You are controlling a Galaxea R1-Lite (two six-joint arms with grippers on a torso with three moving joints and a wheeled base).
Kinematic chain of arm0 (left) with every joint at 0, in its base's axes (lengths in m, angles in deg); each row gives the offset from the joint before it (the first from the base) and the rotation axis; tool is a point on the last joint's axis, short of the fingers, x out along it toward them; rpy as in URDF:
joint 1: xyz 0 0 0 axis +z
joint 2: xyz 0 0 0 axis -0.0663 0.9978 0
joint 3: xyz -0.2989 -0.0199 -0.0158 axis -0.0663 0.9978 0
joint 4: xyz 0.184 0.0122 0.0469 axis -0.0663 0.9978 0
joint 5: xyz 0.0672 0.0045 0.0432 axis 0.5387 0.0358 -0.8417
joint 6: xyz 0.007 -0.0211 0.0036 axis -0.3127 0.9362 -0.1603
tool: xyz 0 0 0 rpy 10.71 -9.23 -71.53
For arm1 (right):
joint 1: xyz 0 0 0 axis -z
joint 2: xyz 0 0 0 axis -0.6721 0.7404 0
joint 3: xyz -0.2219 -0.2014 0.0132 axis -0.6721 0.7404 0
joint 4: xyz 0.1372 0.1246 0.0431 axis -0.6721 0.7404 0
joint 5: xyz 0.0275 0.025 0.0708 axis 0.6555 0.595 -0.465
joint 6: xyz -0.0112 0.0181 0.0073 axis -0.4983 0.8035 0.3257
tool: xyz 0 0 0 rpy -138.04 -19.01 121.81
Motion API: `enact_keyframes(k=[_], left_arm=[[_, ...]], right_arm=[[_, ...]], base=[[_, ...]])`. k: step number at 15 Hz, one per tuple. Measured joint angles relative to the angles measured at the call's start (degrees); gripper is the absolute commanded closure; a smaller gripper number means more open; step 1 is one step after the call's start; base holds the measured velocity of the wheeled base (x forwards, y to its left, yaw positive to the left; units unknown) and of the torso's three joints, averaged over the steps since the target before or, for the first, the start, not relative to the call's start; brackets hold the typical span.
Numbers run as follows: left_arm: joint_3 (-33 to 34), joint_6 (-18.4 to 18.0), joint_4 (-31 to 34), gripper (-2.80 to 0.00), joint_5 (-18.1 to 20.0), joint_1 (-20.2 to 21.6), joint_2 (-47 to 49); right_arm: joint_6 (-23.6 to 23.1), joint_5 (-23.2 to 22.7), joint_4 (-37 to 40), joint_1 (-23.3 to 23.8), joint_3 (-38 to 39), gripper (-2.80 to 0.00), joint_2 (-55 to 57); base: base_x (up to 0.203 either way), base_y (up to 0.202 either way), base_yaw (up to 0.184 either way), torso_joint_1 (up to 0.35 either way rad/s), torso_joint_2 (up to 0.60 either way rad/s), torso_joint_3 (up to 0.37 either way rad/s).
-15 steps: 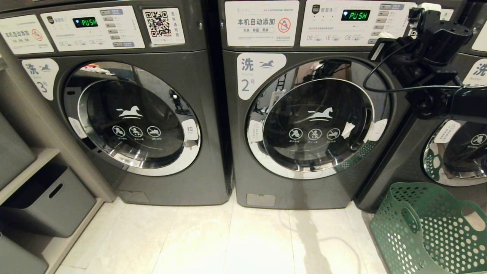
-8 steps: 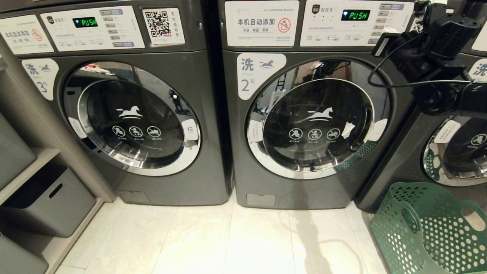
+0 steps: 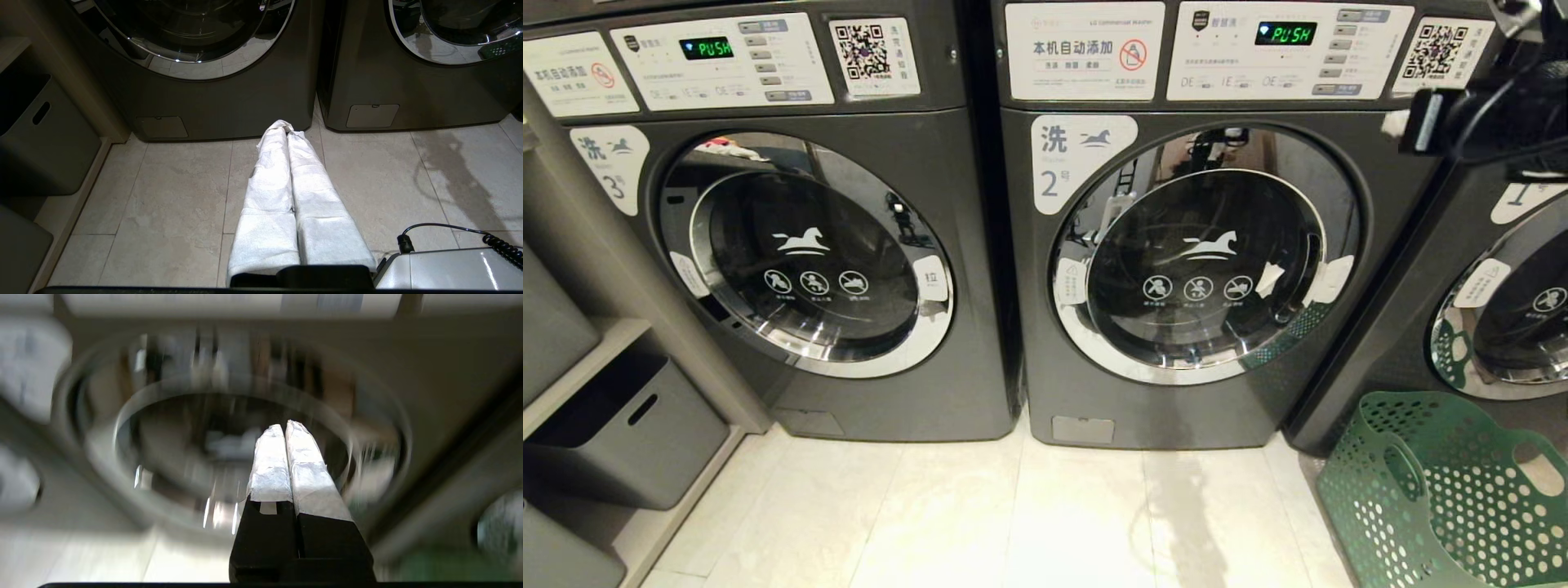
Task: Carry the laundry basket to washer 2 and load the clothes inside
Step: Press the washing machine switch
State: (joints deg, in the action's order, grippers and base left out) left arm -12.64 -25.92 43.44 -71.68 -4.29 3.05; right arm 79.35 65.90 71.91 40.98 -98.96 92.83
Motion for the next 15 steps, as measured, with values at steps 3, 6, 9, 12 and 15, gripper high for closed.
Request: enact_keyframes(k=[3,6,9,12,15], left_arm=[[0.0,0.0,0.0,0.00,0.0,0.0,0.0],[0.0,0.0,0.0,0.00,0.0,0.0,0.0],[0.0,0.3,0.0,0.00,0.4,0.0,0.0],[0.1,0.8,-0.3,0.00,0.2,0.0,0.0],[0.2,1.0,-0.5,0.00,0.0,0.0,0.0]], right_arm=[[-2.4,-2.5,11.1,0.0,20.2,0.00,-13.4],[-5.7,-3.3,14.3,0.0,36.3,0.00,-25.1],[-7.3,-3.7,15.1,0.1,37.0,0.00,-30.2],[-7.4,-3.9,15.2,0.1,35.7,0.00,-31.5],[-7.3,-4.0,14.9,0.1,34.4,0.00,-30.9]], base=[[0.000,0.000,0.000,0.000,0.00,0.000],[0.000,0.000,0.000,0.000,0.00,0.000],[0.000,0.000,0.000,0.000,0.00,0.000],[0.000,0.000,0.000,-0.002,0.00,-0.026],[0.000,0.000,0.000,0.003,0.00,-0.156]])
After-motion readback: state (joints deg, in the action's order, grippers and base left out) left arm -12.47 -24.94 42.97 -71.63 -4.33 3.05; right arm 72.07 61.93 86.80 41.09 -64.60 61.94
